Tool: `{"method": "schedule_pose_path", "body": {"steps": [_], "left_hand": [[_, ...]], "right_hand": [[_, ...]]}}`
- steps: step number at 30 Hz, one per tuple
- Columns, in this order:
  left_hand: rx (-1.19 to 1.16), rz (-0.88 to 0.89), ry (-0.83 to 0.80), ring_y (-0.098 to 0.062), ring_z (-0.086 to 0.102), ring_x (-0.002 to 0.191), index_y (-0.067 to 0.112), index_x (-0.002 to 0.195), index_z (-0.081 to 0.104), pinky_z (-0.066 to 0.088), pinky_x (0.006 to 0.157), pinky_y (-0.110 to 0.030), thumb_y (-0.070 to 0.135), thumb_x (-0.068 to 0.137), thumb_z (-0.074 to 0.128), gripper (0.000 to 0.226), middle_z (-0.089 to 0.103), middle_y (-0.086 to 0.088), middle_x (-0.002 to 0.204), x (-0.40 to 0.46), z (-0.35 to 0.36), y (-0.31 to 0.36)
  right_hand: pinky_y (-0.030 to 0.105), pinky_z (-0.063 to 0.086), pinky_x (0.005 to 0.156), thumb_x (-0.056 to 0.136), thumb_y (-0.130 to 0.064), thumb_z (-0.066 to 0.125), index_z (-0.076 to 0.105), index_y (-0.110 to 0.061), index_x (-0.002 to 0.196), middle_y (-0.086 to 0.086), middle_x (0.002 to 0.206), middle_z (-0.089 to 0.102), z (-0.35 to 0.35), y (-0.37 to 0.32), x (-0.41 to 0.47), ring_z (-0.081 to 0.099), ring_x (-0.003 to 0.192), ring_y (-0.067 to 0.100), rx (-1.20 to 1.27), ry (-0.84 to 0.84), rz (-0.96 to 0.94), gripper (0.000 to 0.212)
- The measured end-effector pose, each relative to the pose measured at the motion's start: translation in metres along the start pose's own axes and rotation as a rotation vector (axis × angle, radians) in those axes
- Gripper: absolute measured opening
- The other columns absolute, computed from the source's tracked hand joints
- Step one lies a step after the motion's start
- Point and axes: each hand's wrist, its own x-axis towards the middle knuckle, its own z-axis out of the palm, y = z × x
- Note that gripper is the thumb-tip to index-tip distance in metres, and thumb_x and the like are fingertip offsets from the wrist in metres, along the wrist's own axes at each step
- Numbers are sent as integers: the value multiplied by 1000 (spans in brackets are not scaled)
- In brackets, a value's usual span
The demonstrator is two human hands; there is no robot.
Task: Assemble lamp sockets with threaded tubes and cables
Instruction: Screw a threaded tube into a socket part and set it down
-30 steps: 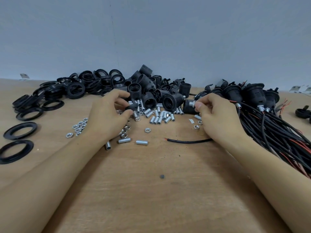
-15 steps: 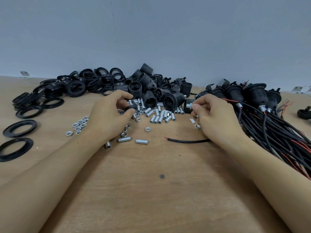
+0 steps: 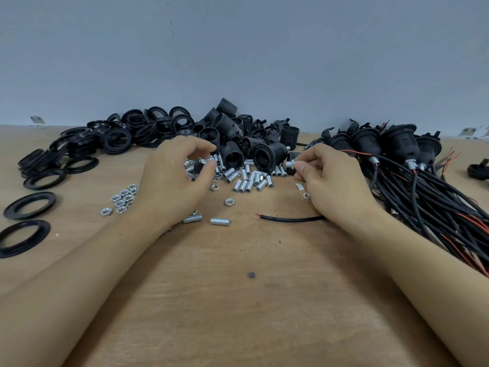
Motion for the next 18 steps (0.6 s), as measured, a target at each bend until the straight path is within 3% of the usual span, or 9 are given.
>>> {"method": "schedule_pose_path", "body": {"steps": [3, 6, 11, 15, 18], "left_hand": [[-48, 82, -28, -1, 59, 90, 18, 107, 72, 38, 80, -3, 10, 88, 70, 20, 64, 20, 90, -8, 3, 15], [-81, 153, -61, 8, 58, 87, 16, 104, 72, 38, 78, -3, 11, 89, 68, 17, 67, 15, 90, 5, 10, 30], [17, 130, -286, 1, 58, 73, 19, 101, 70, 40, 67, -4, 26, 95, 61, 13, 63, 17, 80, 77, 43, 47], [186, 47, -358, -21, 58, 98, 13, 103, 69, 49, 87, -30, 23, 97, 56, 17, 67, -4, 102, 144, 83, 45], [423, -15, -589, -25, 51, 88, 16, 99, 61, 50, 79, -35, 14, 93, 57, 8, 59, -9, 101, 168, 104, 39]], "right_hand": [[26, 47, 62, 95, -20, 58, 63, -27, 88, -9, 74, 69, 3, -1, -1, 58, 60, -1, -9, -13, -17, 12], [31, 53, 71, 95, -21, 57, 63, -27, 90, -10, 74, 68, 4, -3, -2, 63, 71, 3, -21, -22, -30, 10], [37, 54, 73, 95, -23, 57, 62, -28, 89, -8, 73, 67, 7, -6, -6, 64, 72, 8, -20, -47, -49, 9], [41, 55, 71, 96, -24, 55, 61, -29, 90, -8, 74, 68, 7, -7, -8, 64, 72, 9, 3, -88, -72, 10], [43, 55, 72, 96, -22, 55, 61, -29, 90, -10, 75, 67, 7, -6, -8, 64, 73, 8, 26, -108, -78, 10]]}}
